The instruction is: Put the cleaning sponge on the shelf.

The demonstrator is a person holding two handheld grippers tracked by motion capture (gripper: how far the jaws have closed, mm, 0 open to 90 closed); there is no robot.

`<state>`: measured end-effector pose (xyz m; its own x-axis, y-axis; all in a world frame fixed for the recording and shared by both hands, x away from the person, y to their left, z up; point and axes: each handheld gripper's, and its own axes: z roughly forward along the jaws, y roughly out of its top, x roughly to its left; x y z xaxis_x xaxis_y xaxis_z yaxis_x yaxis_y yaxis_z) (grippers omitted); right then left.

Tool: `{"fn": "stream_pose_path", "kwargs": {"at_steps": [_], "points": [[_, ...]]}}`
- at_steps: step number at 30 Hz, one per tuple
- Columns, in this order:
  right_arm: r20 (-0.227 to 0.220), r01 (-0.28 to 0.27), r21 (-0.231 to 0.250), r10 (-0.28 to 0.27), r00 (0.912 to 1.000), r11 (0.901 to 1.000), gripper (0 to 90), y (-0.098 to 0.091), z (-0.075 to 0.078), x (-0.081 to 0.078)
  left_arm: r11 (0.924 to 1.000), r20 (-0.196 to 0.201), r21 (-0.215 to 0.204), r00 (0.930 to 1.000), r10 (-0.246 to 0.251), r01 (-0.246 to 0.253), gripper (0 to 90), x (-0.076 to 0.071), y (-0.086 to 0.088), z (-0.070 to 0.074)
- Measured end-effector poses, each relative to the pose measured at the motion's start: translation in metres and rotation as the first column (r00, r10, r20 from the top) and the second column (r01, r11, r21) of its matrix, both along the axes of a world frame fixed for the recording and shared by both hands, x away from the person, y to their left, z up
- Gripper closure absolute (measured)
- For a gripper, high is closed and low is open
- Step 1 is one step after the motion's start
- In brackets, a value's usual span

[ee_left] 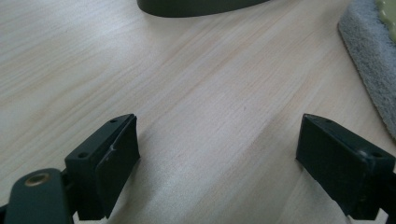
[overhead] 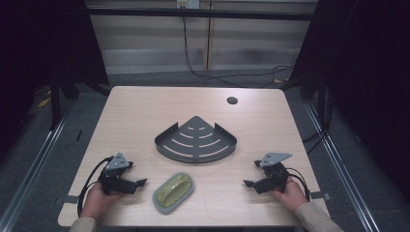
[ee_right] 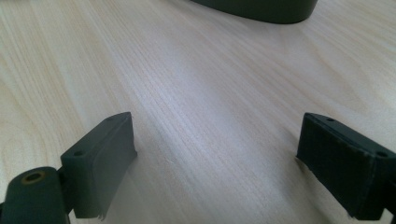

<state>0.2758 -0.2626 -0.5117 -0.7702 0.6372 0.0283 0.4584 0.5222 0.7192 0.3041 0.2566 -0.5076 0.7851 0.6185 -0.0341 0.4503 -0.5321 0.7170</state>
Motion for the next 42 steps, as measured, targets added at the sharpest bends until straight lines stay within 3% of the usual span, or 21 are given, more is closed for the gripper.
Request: {"fn": "stream_pose_path", "kwargs": {"at_steps": [3, 5, 6, 9, 11, 13, 16, 20, 26, 30, 34, 36, 41, 42], "points": [[0.000, 0.000, 0.000, 0.000, 1.0000, 1.0000, 10.7, 0.000, 0.000, 0.000, 0.9993, -0.040, 0.020, 0.9987, 0.031, -0.031, 12.6, 0.002, -0.004, 0.004], [0.000, 0.000, 0.000, 0.000, 1.0000, 1.0000, 10.6, 0.000, 0.000, 0.000, 0.9977, -0.087, 0.044, 0.9946, 0.056, -0.052, 16.0, 0.005, -0.006, 0.010], [0.000, 0.000, 0.000, 0.000, 1.0000, 1.0000, 10.7, 0.000, 0.000, 0.000, 0.9950, -0.138, 0.063, 0.9867, 0.086, -0.078, 19.9, 0.008, -0.008, 0.015], [0.001, -0.001, -0.001, 0.001, 1.0000, 1.0000, 10.6, 0.000, 0.000, 0.000, 0.9922, -0.168, 0.093, 0.9809, 0.098, -0.083, 25.1, 0.010, -0.011, 0.019], [0.000, -0.001, -0.001, 0.001, 1.0000, 1.0000, 10.6, 0.000, 0.000, 0.000, 0.9893, -0.213, 0.120, 0.9712, 0.107, -0.083, 26.8, 0.012, -0.016, 0.025], [0.001, -0.001, -0.001, 0.001, 1.0000, 1.0000, 10.6, 0.000, 0.000, 0.000, 0.9894, -0.247, 0.132, 0.9645, 0.092, -0.061, 27.9, 0.013, -0.022, 0.033], [0.000, -0.001, -0.001, 0.001, 1.0000, 1.0000, 10.6, 0.000, 0.000, 0.000, 0.9810, -0.269, 0.194, 0.9612, 0.059, -0.006, 28.4, 0.015, -0.036, 0.050], [0.000, -0.001, -0.001, 0.001, 1.0000, 1.0000, 10.7, 0.000, 0.000, 0.000, 0.9795, -0.316, 0.201, 0.9475, 0.048, 0.018, 31.9, 0.018, -0.054, 0.073], [0.000, -0.001, 0.000, 0.001, 1.0000, 1.0000, 10.6, 0.000, 0.000, 0.000, 0.9717, -0.369, 0.221, 0.9294, 0.004, 0.083, 34.4, 0.022, -0.079, 0.093], [0.000, -0.001, -0.001, 0.001, 1.0000, 1.0000, 10.6, 0.000, 0.000, 0.000, 0.9576, -0.414, 0.244, 0.9094, -0.039, 0.153, 37.7, 0.018, -0.098, 0.100], [0.000, -0.001, 0.000, 0.001, 1.0000, 1.0000, 10.6, 0.000, 0.000, 0.000, 0.9482, -0.451, 0.251, 0.8901, -0.064, 0.195, 38.3, 0.012, -0.116, 0.102], [0.000, -0.001, -0.001, 0.001, 1.0000, 1.0000, 10.6, 0.000, 0.000, 0.000, 0.9389, -0.467, 0.262, 0.8805, -0.079, 0.224, 40.4, 0.010, -0.123, 0.101], [0.000, -0.001, -0.001, 0.001, 1.0000, 1.0000, 10.6, 0.000, 0.000, 0.000, 0.9322, -0.493, 0.257, 0.8644, -0.101, 0.255, 42.4, 0.006, -0.139, 0.096], [0.000, -0.001, -0.001, 0.001, 1.0000, 1.0000, 10.6, 0.000, 0.000, 0.000, 0.9264, -0.500, 0.270, 0.8604, -0.098, 0.262, 42.6, 0.005, -0.143, 0.095]]}}
